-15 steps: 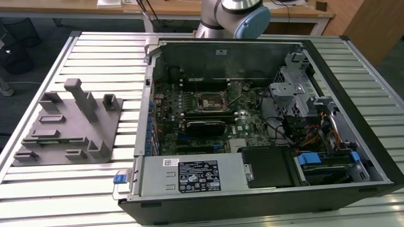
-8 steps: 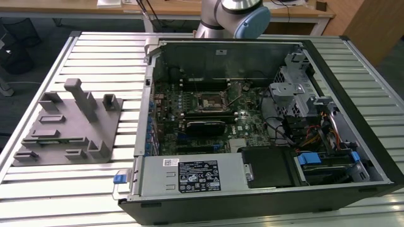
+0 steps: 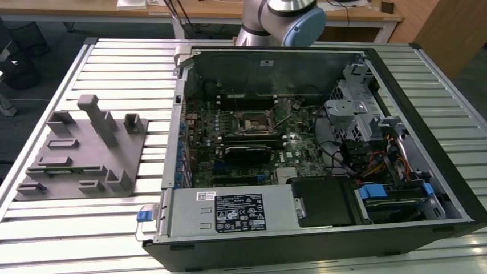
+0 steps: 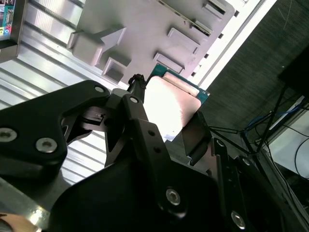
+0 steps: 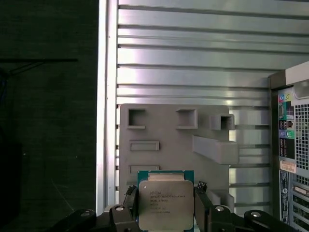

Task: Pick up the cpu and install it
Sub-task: 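Pick up the cpu and move it towards the insertion slot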

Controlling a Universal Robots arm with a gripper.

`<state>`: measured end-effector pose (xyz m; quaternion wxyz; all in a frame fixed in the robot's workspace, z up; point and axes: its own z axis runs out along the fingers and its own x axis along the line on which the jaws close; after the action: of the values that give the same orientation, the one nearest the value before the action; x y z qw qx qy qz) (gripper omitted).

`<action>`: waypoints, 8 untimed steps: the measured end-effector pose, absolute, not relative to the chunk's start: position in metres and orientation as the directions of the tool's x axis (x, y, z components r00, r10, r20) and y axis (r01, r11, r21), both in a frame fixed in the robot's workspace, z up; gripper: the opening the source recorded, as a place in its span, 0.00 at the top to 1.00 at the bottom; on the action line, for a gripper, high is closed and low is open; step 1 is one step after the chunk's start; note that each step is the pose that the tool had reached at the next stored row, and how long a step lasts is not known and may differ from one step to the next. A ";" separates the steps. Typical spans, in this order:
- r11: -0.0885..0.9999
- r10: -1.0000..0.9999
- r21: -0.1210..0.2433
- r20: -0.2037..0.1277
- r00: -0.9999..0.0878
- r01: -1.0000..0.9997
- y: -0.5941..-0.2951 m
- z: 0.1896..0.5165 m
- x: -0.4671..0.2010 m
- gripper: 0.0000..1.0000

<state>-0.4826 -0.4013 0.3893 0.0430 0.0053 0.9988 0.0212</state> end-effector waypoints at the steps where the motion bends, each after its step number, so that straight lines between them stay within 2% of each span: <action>1: 0.999 0.012 0.043 -0.086 -0.996 0.009 -0.401 0.389 -0.482 0.45; 8: 0.999 0.012 0.043 -0.086 -0.996 0.009 -0.401 0.389 -0.477 0.45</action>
<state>-0.4770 -0.4005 0.3893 0.0430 0.0053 0.9988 0.0212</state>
